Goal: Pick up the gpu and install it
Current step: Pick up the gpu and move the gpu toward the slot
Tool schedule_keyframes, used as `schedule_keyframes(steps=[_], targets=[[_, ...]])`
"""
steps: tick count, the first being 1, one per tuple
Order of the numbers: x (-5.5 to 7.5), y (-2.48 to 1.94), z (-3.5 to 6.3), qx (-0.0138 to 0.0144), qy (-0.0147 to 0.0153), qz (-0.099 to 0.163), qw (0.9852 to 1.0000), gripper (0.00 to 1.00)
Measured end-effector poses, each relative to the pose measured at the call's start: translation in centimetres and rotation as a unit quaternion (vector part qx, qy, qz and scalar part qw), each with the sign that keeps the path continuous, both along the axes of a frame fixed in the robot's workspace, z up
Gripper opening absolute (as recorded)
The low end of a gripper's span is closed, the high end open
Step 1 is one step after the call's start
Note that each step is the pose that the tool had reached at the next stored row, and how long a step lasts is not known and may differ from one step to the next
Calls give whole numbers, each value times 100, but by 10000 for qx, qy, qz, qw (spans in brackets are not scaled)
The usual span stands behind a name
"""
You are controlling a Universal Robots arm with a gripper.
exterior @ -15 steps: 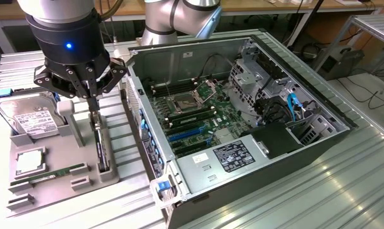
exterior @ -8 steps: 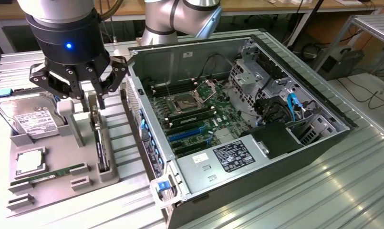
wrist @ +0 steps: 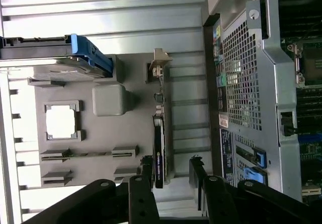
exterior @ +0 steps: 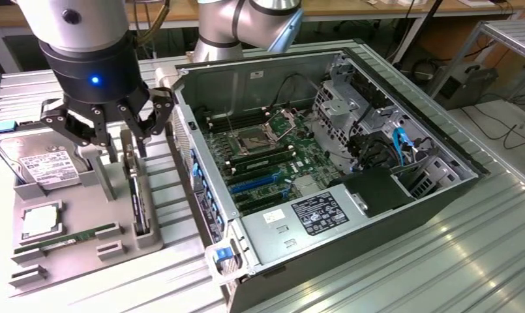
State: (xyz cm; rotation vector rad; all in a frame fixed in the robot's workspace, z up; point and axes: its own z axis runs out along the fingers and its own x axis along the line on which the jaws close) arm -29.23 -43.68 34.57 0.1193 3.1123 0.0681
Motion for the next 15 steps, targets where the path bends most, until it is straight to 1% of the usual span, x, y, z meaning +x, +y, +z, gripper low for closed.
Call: schedule_keyframes(steps=[3,4,5,6,11,13,14,15], targets=[[-6,0,-85,0,0,0,10000,42],[-6,0,-123,0,0,-4,10000,42],[-6,0,-182,0,0,-7,10000,42],[-7,-3,-224,0,5,-8,10000,42],[-6,-10,-353,0,10,-8,10000,42],[-6,-10,-389,0,11,-8,10000,42],[-6,-11,-443,0,11,-9,10000,42],[-6,-11,-472,0,13,-9,10000,42]])
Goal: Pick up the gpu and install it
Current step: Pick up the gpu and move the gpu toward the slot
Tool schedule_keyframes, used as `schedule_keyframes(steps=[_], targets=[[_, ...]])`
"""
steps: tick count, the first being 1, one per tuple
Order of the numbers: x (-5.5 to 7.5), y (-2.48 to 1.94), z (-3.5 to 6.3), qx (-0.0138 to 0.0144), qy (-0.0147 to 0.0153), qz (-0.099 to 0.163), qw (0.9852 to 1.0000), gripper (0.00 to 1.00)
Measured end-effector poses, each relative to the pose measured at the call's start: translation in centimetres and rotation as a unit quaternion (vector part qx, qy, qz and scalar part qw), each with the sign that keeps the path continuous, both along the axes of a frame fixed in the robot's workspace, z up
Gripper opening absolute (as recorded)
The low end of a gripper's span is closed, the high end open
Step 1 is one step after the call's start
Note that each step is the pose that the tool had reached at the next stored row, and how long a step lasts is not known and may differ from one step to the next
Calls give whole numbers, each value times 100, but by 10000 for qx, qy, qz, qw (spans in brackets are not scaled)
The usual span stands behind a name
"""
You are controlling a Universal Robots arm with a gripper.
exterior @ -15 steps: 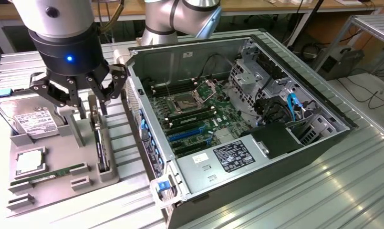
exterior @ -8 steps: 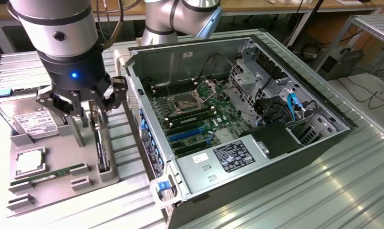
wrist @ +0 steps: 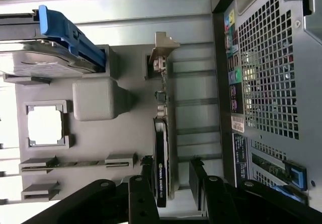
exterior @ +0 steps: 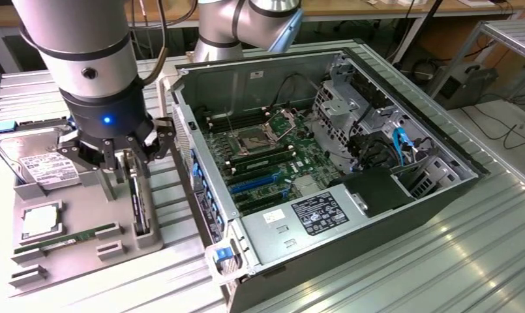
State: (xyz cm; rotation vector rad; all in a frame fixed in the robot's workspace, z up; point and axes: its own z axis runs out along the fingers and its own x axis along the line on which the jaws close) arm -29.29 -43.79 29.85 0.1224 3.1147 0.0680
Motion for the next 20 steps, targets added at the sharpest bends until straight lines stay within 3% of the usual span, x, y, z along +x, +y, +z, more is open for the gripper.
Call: schedule_keyframes(steps=[6,10,15,20], targets=[[1,5,-132,0,24,-19,10000,42],[-6,67,-245,1,47,-65,10000,42],[-29,89,-334,0,58,-73,10000,42],[-46,95,-406,0,94,-84,9999,42]])
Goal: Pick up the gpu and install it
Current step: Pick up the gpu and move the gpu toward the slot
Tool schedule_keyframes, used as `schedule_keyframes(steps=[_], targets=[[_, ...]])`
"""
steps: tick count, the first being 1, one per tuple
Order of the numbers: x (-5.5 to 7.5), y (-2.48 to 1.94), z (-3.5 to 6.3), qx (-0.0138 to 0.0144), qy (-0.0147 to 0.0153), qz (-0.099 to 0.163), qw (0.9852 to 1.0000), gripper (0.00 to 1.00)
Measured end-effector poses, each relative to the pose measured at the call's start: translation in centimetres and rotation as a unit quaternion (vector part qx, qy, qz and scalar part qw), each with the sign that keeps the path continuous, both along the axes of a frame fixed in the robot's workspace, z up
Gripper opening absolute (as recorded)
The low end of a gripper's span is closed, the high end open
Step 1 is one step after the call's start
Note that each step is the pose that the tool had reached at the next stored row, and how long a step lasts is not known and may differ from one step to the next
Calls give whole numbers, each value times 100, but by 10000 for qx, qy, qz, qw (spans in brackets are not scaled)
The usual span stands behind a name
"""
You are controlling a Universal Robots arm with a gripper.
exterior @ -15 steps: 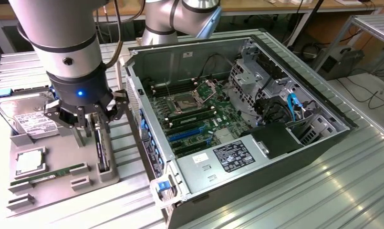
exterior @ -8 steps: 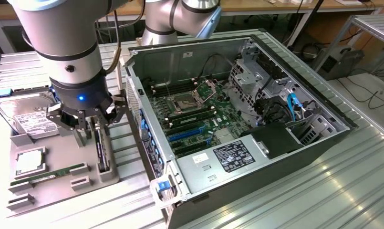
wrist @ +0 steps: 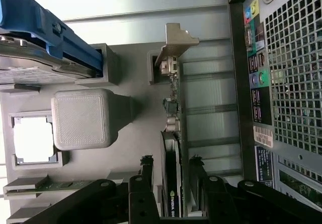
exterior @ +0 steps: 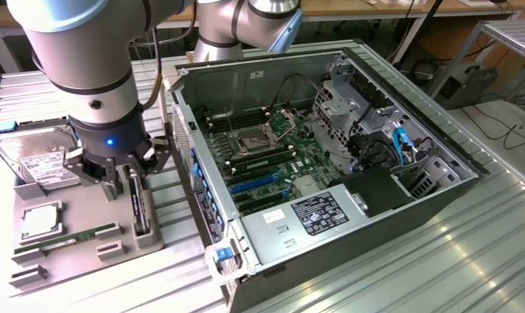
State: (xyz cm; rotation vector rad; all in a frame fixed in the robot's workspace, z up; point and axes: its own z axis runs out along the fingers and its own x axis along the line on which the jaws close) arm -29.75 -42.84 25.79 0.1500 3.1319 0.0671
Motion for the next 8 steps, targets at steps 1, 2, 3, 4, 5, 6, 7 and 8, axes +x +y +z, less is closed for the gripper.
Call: schedule_keyframes(steps=[1,2,3,4,5,6,7,8], targets=[[0,0,-12,0,6,-1,10000,42],[0,1,-27,0,10,-3,10000,42],[-1,1,-40,0,14,-3,10000,42],[-1,2,-60,0,20,-4,10000,42],[-1,2,-72,0,26,-5,10000,42],[0,2,-78,0,27,-7,10000,42],[0,3,-84,0,28,-9,10000,42],[0,9,-93,1,27,-14,10000,42]])
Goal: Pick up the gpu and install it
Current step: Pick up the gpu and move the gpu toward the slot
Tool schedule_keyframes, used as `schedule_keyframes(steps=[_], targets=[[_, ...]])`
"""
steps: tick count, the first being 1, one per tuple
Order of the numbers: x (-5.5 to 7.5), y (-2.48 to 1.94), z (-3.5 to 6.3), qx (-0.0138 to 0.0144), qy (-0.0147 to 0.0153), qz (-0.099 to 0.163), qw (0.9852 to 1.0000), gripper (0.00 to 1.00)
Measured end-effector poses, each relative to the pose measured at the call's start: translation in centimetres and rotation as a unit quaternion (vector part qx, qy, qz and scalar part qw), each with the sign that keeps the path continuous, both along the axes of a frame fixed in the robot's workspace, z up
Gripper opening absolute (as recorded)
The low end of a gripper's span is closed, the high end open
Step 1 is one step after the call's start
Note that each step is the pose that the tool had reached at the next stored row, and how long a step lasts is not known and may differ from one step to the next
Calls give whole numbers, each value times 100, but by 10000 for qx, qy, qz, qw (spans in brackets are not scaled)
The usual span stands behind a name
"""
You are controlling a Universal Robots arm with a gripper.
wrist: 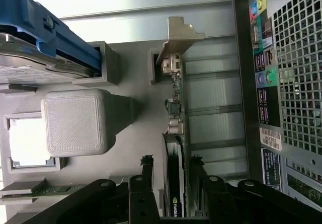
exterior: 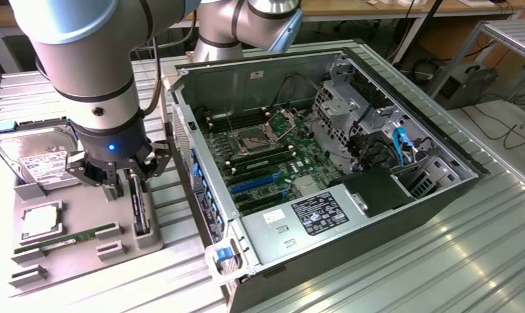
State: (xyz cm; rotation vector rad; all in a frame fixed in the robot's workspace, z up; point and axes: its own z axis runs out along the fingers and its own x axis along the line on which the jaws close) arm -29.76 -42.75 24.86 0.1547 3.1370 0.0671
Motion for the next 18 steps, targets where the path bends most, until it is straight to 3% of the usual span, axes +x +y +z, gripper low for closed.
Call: schedule_keyframes(steps=[3,11,13,17,18], targets=[[0,19,-15,0,2,-9,10000,42],[0,21,-40,0,15,-12,10000,42],[0,21,-41,0,15,-12,10000,33],[0,21,-40,-1,15,-12,10000,33],[0,21,-40,-1,16,-12,10000,26]])
